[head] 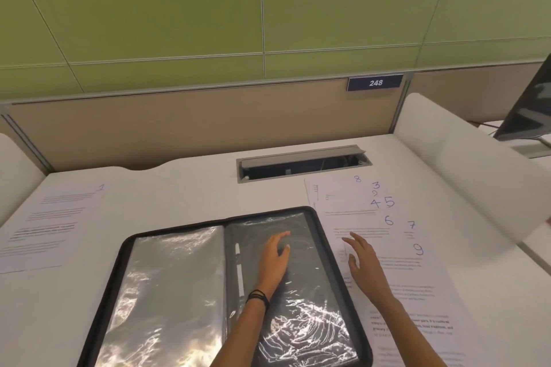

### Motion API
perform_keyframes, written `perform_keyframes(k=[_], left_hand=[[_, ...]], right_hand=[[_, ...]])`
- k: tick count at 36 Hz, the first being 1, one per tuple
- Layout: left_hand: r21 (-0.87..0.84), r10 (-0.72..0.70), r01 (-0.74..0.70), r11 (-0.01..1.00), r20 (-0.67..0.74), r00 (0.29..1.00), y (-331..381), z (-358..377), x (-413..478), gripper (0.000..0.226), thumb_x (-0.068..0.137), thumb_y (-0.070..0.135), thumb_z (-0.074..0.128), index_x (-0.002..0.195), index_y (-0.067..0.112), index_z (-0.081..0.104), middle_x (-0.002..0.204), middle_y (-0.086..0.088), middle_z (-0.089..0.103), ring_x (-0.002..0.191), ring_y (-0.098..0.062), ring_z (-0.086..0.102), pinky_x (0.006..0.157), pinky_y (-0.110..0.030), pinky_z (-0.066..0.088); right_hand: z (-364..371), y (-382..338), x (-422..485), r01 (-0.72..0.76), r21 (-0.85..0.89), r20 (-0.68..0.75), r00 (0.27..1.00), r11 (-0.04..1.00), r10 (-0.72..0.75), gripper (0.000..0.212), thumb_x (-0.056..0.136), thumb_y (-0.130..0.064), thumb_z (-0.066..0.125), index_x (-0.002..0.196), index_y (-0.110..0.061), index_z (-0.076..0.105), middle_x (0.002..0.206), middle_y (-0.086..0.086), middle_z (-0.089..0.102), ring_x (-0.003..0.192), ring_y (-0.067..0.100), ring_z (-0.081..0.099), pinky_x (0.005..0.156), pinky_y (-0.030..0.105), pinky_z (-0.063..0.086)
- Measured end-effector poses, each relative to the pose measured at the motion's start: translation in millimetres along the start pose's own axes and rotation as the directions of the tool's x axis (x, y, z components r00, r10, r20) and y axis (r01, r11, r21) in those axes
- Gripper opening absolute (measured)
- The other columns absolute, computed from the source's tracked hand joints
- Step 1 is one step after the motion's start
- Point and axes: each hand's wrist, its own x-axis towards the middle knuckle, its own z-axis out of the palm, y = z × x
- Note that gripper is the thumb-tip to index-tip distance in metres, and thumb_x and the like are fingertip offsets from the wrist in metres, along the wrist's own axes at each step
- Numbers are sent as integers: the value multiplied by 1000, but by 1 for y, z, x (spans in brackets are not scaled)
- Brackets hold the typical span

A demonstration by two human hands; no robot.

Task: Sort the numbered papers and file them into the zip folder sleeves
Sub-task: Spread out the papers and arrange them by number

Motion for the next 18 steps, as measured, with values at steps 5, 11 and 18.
perform_keyframes(k=[5,11,18], left_hand=[[28,7,-7,1000,22,1000,6,17,4,28,94,5,50,113,26,54,119,6,54,117,-8,48,105,-28,40],[30,-13,11,999,62,998,16,34,13,28,95,8,50,114,28,54,118,14,51,117,-5,47,106,-32,41],[-18,-59,62,998,133,989,23,55,16,29,96,8,49,111,32,55,130,8,51,123,-6,43,105,-24,38]], right_hand=[[-9,15,13,-47,-27,25,999,999,48,38,94,-10,50,131,-16,50,145,6,40,134,24,37,111,34,25],[-22,28,28,-80,-39,49,995,996,82,38,95,-12,49,132,-14,50,145,8,40,134,25,36,112,36,25],[-26,41,42,-127,-88,90,987,988,134,38,94,-12,50,132,-14,49,146,12,38,135,28,34,113,37,22]])
